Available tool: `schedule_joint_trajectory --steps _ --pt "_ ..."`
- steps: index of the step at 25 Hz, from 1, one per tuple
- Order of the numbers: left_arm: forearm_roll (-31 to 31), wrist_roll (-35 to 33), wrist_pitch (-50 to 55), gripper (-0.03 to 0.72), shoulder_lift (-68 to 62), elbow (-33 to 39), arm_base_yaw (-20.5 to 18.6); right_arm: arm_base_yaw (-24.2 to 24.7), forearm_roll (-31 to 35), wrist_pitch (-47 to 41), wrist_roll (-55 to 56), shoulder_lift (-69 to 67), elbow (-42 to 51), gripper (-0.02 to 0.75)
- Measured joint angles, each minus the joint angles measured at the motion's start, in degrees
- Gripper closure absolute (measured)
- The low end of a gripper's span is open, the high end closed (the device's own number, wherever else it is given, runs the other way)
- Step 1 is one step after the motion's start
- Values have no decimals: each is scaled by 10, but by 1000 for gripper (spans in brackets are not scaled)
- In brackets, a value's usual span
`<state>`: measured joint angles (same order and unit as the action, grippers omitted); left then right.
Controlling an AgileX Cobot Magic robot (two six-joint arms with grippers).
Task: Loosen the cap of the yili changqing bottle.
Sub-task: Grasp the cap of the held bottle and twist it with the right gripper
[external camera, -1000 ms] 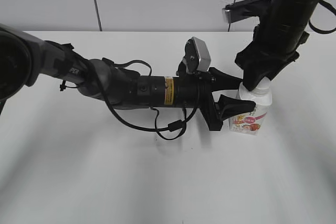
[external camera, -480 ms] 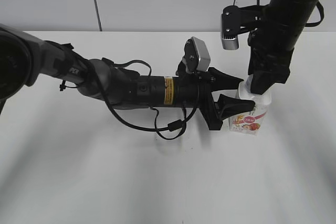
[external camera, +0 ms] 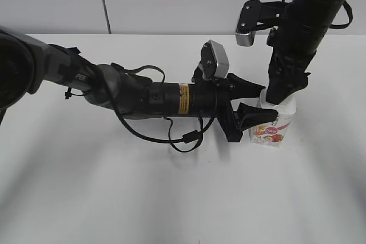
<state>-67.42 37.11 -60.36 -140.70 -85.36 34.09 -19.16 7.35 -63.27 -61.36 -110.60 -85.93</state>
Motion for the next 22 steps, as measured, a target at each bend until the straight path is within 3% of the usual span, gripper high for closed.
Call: schedule_joint_trajectory --steps 9,12,18,22 --pt "-1 0 -1 256 0 0 0 0 13 -2 87 41 -1 183" --pt "-1 0 -1 256 0 0 0 0 18 -11 194 51 -1 184" --pt "-1 0 -1 256 0 0 0 0 18 -27 520 51 -2 185" --pt "-1 -1 -1 256 0 0 0 0 -35 -45 648 51 -2 185"
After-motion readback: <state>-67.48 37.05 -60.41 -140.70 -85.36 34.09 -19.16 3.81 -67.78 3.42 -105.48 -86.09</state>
